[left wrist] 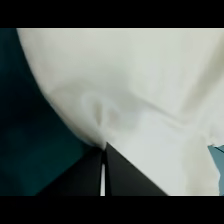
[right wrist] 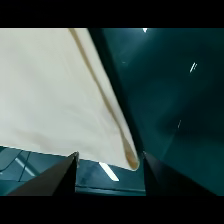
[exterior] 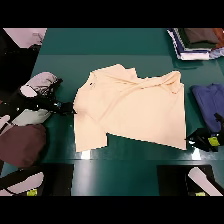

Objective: Fold the shirts.

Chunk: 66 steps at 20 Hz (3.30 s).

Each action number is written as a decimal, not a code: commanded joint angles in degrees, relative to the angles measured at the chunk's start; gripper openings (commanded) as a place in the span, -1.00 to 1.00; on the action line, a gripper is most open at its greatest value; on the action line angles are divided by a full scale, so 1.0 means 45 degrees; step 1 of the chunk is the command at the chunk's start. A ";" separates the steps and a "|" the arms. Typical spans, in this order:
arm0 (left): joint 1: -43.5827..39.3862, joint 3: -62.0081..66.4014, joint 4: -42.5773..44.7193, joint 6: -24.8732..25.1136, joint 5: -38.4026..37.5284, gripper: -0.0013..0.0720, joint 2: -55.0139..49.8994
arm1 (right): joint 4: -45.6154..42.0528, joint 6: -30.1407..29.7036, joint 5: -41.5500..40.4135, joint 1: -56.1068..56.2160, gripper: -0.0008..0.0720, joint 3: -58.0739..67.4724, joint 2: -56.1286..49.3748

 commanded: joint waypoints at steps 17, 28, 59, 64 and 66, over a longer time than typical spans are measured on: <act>0.0083 0.0350 0.0112 -0.0053 -0.0010 -0.90 0.0850 | -0.0379 0.0000 -0.0641 0.2550 -0.94 -0.0019 -0.0704; 0.0078 1.1764 0.0442 -0.1015 -0.0131 -0.90 0.4051 | 0.2084 0.0709 -0.3706 0.4561 -0.94 1.2259 0.2365; 0.0078 0.9190 0.0573 -0.1190 0.0661 -0.90 -0.4007 | -0.0738 0.1039 -0.1549 0.6732 -0.94 1.4479 -0.7898; 0.0078 0.9194 -0.0015 -0.1190 0.4308 -0.90 -0.5323 | -0.0675 0.1117 -0.3434 0.6732 -0.94 1.6169 -0.9904; 0.0078 0.9219 -0.0019 -0.1190 0.5183 -0.90 -0.5319 | -0.0675 0.1151 -0.3449 0.6732 -0.94 1.7131 -1.0360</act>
